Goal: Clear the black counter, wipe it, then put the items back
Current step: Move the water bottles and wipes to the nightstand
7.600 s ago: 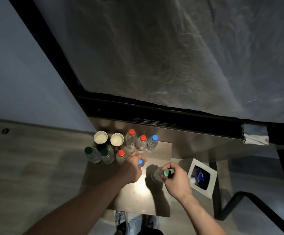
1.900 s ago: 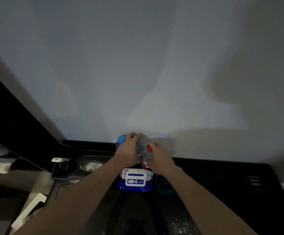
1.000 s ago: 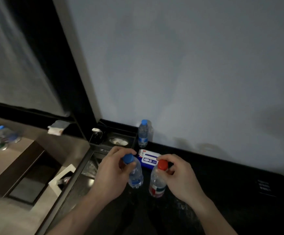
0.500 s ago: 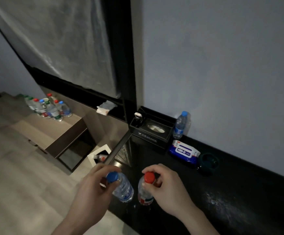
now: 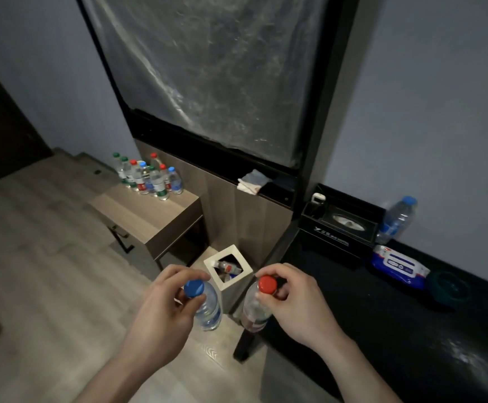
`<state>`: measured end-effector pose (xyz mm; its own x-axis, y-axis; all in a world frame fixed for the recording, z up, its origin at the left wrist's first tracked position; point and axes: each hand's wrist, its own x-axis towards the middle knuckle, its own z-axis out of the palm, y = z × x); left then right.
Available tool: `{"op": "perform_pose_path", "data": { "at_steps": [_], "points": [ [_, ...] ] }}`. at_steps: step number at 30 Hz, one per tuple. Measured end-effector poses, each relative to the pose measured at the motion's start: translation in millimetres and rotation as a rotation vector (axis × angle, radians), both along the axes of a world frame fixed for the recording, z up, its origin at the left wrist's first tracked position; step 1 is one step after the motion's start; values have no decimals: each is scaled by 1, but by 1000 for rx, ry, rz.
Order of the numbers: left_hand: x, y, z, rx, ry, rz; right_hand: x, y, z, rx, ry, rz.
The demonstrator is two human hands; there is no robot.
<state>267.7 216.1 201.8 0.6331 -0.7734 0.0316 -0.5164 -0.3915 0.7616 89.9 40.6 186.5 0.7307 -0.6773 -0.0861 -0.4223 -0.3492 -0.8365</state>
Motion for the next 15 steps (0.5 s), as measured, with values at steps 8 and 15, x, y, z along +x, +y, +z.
{"op": "perform_pose_path", "data": {
  "at_steps": [8,15],
  "points": [
    [97,63,-1,1,-56,90,105,52,3,-9,-7,64],
    [178,84,-8,-28,-55,161,201,61,-3,-62,36,137]
  ]
}}
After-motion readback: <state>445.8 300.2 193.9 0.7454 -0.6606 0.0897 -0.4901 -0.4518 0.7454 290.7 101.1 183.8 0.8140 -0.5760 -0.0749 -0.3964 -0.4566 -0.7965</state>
